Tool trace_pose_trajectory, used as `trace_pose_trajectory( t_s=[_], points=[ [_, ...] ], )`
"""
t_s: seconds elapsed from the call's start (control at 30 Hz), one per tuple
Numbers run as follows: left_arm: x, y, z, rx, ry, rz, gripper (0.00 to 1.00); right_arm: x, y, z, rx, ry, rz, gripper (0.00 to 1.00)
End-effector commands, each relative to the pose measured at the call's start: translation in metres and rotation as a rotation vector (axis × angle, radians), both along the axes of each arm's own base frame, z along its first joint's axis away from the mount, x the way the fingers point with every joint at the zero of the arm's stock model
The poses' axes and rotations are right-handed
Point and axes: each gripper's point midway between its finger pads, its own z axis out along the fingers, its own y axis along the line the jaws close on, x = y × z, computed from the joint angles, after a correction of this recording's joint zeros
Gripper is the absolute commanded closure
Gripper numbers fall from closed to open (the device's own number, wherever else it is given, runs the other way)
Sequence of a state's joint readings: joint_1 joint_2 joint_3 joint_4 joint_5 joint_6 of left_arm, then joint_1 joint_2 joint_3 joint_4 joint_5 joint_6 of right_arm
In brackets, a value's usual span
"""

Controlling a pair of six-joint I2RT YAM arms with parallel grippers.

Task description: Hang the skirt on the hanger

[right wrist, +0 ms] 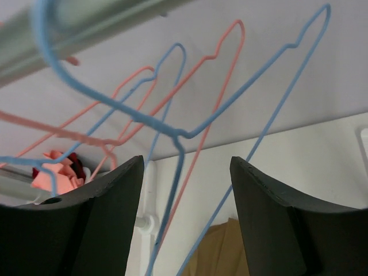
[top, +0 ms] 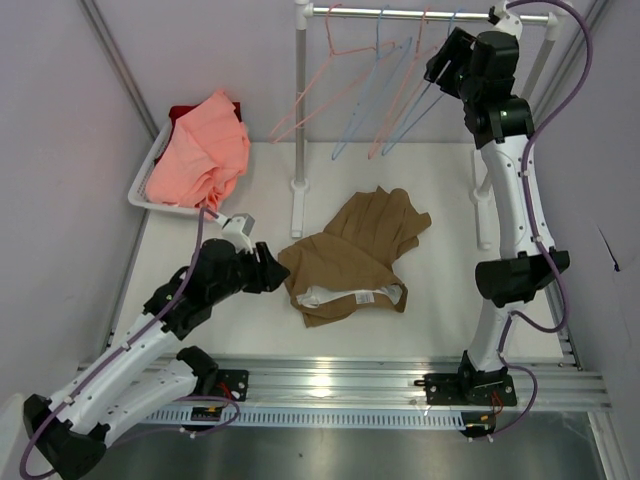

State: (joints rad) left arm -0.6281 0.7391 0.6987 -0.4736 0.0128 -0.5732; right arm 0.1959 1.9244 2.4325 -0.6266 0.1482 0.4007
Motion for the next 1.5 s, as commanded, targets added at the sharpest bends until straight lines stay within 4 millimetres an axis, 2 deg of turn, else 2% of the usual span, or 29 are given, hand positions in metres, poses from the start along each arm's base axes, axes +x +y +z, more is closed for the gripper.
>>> trace_pose_trajectory(
  t_s=[0.0, 0.23, 0.37, 0.47, 0.83, 1.07, 1.23, 1.27, 1.3, 1.47],
  points=[
    [0.001, 0.001, 0.025, -0.014, -0.066, -0.011, 0.45, 0.004, -0.020, 0.025, -0.036, -0.078, -0.081, 0.32],
    [-0.001, 0.009, 0.028, -0.007, -0.082, 0.016, 0.45, 0.018, -0.027, 0.014, -0.089, -0.092, -0.120, 0.34],
    [-0.002, 0.010, 0.025, -0.006, -0.079, 0.022, 0.45, 0.016, -0.031, 0.014, -0.110, -0.091, -0.134, 0.50],
    [-0.003, 0.009, 0.021, -0.011, -0.072, 0.021, 0.46, 0.011, -0.035, 0.013, -0.123, -0.082, -0.148, 0.57],
    [-0.002, 0.008, 0.016, -0.013, -0.061, 0.018, 0.46, -0.003, -0.042, 0.016, -0.182, -0.075, -0.175, 0.61],
    [-0.002, 0.007, 0.012, -0.007, -0.054, 0.014, 0.46, 0.002, -0.044, 0.011, -0.238, -0.062, -0.181, 0.63],
    [-0.001, 0.007, 0.011, 0.000, -0.051, 0.017, 0.46, 0.006, -0.044, 0.012, -0.261, -0.065, -0.171, 0.74],
    [0.000, 0.007, 0.011, 0.001, -0.050, 0.017, 0.46, 0.010, -0.043, 0.006, -0.267, -0.052, -0.168, 0.75],
    [-0.001, 0.007, 0.010, 0.003, -0.049, 0.015, 0.46, 0.009, -0.044, 0.012, -0.266, -0.060, -0.170, 0.80],
    [-0.001, 0.008, 0.013, 0.000, -0.055, 0.018, 0.47, 0.009, -0.046, 0.018, -0.265, -0.078, -0.159, 0.91]
  ],
)
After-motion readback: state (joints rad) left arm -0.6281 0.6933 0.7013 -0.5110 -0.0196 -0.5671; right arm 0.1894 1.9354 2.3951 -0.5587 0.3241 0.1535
